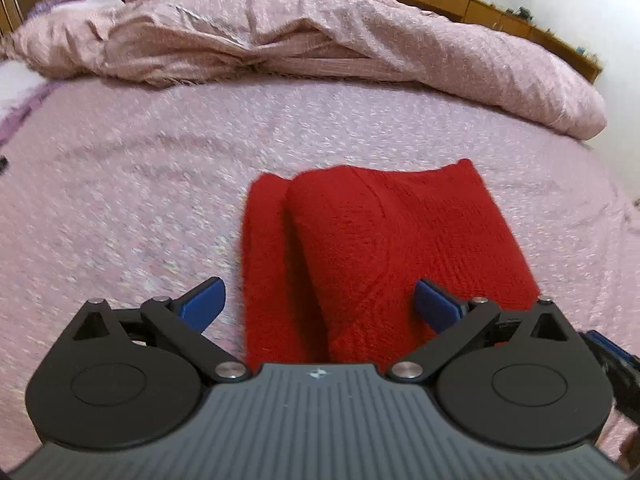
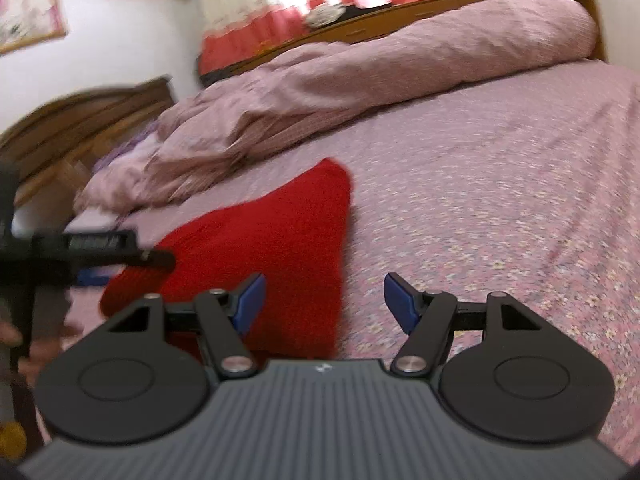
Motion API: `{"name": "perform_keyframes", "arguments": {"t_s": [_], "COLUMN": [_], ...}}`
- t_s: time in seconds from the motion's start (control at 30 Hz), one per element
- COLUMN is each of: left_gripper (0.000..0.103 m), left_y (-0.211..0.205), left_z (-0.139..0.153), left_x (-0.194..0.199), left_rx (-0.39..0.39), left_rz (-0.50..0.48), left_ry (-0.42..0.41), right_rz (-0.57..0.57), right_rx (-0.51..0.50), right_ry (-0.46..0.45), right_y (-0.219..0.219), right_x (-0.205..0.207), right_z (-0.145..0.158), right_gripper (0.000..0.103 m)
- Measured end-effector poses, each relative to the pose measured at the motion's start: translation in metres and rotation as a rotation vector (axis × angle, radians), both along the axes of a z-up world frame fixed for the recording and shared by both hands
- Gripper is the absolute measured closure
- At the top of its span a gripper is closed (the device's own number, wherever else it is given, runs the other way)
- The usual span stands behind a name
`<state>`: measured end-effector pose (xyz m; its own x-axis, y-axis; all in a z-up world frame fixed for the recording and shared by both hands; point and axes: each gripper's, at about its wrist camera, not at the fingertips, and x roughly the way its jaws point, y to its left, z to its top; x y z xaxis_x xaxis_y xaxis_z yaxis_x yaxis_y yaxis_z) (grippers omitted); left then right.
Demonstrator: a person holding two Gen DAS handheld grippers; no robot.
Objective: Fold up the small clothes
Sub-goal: 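Move the left tool to the opposite cardigan end and close on it, then fold the held end over with the left tool and open it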
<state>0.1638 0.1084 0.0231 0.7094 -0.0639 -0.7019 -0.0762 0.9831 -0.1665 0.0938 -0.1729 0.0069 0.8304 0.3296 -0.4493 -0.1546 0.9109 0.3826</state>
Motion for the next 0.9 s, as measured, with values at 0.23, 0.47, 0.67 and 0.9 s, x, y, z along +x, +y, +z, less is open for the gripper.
{"name": "perform_keyframes", "arguments": {"t_s": [0.23,0.47,0.67,0.9], "left_gripper": [0.043,0.074,0.075,0.072], "left_y": [0.004,0.007,0.024,0.053], "left_z": [-0.009,0.002,0.011,-0.016], "left_x": [-0.003,-0.02,-0.046,-0.047], "left_rx": [-0.121,-0.154,-0.108,-0.127], "left_rz": [-0.013,-0.02,0.026,0.08], "left_ry": [-0.014,-0.085,-0.133,-0.054], "right_rz": [-0.088,-0.047,0.09,0.185], "right_rx": [0.062,0.094,0.126,0.016], "right_ry": [0.031,0.145,0.124,0.082], "right_y": [-0.017,-0.012,0.01,0.05], "right_x": [0.032,0.081,0.084,0.076], "right_z": [-0.008,-0.029,-0.018,-0.004], "right_gripper": [0.035,0.04,0.071,0.074]}}
